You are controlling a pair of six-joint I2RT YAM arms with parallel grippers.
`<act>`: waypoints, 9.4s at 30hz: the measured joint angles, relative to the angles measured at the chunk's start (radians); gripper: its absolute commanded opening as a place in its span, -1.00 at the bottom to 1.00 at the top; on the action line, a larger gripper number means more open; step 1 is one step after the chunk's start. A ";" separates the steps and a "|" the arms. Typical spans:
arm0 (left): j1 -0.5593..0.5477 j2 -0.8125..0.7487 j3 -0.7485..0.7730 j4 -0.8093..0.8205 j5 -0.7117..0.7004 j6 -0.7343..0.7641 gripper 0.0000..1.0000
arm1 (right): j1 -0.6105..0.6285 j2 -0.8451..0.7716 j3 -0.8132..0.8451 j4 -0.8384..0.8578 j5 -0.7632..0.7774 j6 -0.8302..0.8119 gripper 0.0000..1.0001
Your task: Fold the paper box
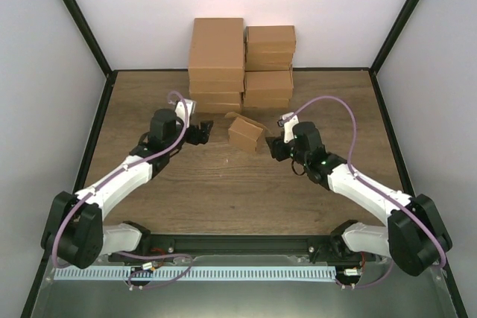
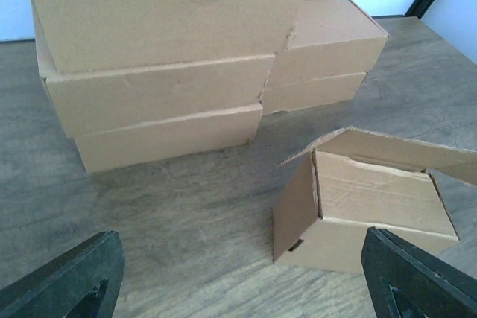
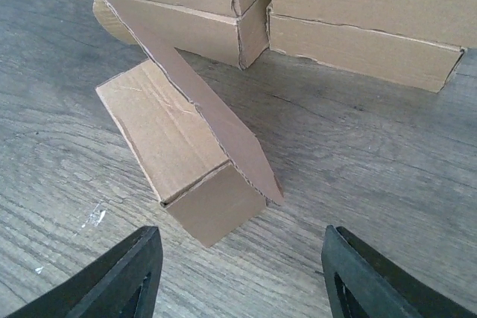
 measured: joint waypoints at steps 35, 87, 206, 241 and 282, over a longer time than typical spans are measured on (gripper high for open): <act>0.005 0.346 0.221 -0.003 0.156 0.247 0.37 | 0.022 0.265 0.163 0.045 0.096 -0.079 -0.73; -0.018 0.588 0.613 -0.262 0.290 0.360 -0.80 | 0.023 0.294 0.221 0.020 0.083 -0.076 -0.90; -0.329 0.352 0.253 -0.081 -0.424 -0.684 -0.93 | 0.119 0.349 0.146 0.250 0.276 0.095 -0.99; -0.336 0.353 0.275 -0.142 -0.428 -0.563 -0.93 | 0.103 0.339 0.100 0.314 0.229 0.108 -0.99; -0.388 0.360 0.168 -0.007 -0.498 -0.603 -0.93 | 0.145 0.370 0.017 0.484 0.312 0.181 -0.99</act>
